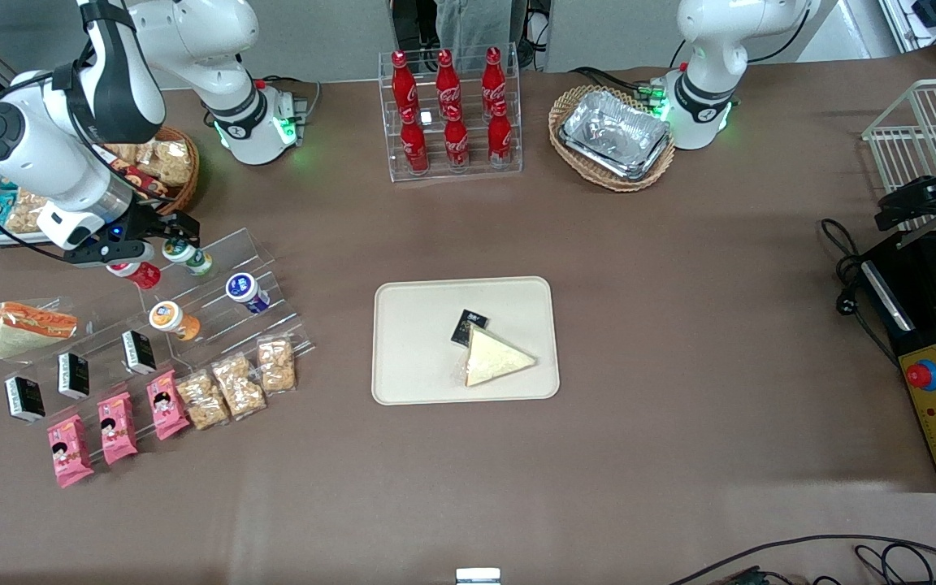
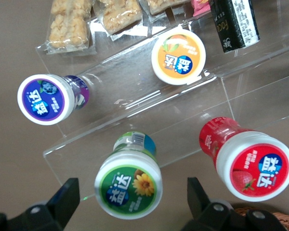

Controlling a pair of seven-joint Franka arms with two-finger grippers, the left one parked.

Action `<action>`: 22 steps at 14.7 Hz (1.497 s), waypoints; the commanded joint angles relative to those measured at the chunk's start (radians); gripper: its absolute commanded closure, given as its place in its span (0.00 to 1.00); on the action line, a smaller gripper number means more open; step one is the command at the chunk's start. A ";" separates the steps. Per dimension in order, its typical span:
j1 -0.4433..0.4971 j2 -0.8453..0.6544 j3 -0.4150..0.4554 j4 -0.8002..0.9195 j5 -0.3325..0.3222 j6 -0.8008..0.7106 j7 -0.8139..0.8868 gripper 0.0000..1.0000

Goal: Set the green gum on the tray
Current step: 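Lower the open right gripper around the green-labelled gum bottle, then close the right gripper on the green gum bottle and lift it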

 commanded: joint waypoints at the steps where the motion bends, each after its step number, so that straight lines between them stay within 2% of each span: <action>1: 0.006 -0.020 -0.001 -0.034 -0.012 0.026 0.024 0.02; 3: 0.006 -0.020 -0.001 -0.046 -0.012 0.043 0.024 0.05; 5: 0.006 -0.020 -0.002 -0.069 -0.012 0.070 0.024 0.14; 7: 0.006 -0.020 -0.002 -0.070 -0.012 0.072 0.023 0.17; 12: 0.006 -0.009 -0.002 -0.066 -0.014 0.083 0.023 0.36; 14: 0.003 -0.011 -0.004 -0.065 -0.014 0.083 0.023 0.39; 16: 0.001 -0.014 -0.004 -0.063 -0.014 0.077 0.023 0.48; 17: 0.001 -0.020 -0.004 -0.060 -0.014 0.069 0.023 0.48; 20: 0.001 -0.080 -0.007 -0.037 -0.014 -0.018 0.016 0.50; 22: 0.004 -0.103 0.010 0.045 -0.014 -0.154 0.021 0.49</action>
